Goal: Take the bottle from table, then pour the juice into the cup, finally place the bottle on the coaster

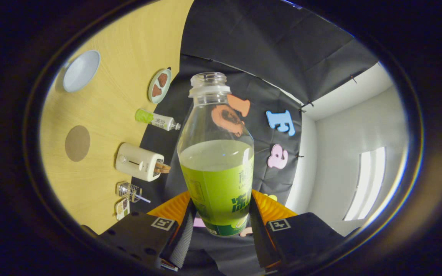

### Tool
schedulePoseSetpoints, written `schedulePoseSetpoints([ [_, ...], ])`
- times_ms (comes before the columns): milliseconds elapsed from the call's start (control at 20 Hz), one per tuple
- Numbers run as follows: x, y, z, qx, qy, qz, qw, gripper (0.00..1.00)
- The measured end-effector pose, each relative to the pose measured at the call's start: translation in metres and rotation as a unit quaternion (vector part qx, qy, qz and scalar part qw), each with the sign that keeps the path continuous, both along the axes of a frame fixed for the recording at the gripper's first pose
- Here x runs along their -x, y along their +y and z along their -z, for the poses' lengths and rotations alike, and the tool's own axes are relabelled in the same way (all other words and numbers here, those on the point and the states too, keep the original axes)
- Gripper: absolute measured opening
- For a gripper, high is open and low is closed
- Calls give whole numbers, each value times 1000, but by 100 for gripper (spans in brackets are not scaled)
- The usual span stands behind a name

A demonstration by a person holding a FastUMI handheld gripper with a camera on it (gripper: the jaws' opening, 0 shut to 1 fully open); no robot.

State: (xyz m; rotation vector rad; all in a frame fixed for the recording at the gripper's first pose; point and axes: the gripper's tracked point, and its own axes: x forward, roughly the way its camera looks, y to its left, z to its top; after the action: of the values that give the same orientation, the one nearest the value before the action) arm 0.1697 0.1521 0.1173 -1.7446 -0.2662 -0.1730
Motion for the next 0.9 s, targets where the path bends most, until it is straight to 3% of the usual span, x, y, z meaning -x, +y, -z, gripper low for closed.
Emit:
schedulePoseSetpoints([
  [350, -5, -9, 19, -68, 47, 5, 997, 74],
  [650, -2, -26, 38, -147, 90, 9, 985, 74],
  [900, 1, -39, 51, -259, 136, 8, 956, 75],
])
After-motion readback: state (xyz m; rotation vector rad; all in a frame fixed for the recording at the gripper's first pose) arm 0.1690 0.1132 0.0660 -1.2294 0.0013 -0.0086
